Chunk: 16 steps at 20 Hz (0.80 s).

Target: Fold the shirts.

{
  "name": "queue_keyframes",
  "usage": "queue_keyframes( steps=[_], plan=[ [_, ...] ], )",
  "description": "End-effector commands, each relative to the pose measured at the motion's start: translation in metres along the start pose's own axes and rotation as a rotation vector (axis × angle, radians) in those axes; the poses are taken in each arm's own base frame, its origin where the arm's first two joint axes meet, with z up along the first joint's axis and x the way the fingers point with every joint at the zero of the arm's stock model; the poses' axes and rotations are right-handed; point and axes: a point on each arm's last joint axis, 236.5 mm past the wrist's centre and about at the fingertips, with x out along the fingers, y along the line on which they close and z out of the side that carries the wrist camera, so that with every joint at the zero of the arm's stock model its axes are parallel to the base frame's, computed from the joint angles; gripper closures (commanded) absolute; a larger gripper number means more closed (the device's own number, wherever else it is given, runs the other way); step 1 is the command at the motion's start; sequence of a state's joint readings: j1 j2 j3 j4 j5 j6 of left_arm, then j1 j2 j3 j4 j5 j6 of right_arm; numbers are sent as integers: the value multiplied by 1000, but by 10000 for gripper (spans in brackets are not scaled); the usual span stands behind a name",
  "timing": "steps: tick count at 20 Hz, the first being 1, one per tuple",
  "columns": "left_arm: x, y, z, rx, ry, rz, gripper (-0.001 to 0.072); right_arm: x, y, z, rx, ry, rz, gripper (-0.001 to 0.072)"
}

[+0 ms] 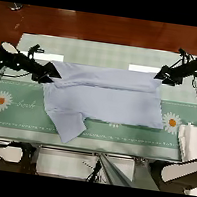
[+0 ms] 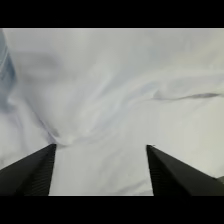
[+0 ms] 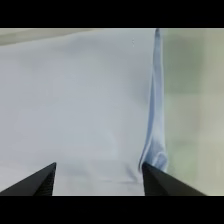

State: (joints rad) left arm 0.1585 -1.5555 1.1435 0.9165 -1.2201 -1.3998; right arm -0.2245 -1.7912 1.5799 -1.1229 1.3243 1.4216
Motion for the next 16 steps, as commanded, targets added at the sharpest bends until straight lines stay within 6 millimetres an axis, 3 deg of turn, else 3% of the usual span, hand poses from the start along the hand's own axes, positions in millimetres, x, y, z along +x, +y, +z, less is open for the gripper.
queue_keyframes(
  steps=[1,4,6,8,10,11,13,16],
  plan=[
    [-15,-2,-30,10,141,-13,5,-24,-4,-36,1,121,9,93],
    [-46,20,-55,19,174,73,4,-73,-34,-59,75,87,-49,94],
    [-61,54,-76,19,130,203,4,-91,-30,-65,131,-64,17,94],
    [-67,88,-111,-16,111,295,4,-96,-14,-86,117,-190,80,94],
    [-63,113,-138,-171,38,305,4,-83,3,-126,107,-247,109,94],
    [-59,118,-145,-258,-20,279,5,-73,13,-148,105,-260,142,94],
    [-47,103,-153,-296,-99,153,5,-53,23,-186,141,-256,193,94],
    [-25,75,-167,-281,-100,8,5,-36,33,-215,182,-243,248,94]
  ],
)
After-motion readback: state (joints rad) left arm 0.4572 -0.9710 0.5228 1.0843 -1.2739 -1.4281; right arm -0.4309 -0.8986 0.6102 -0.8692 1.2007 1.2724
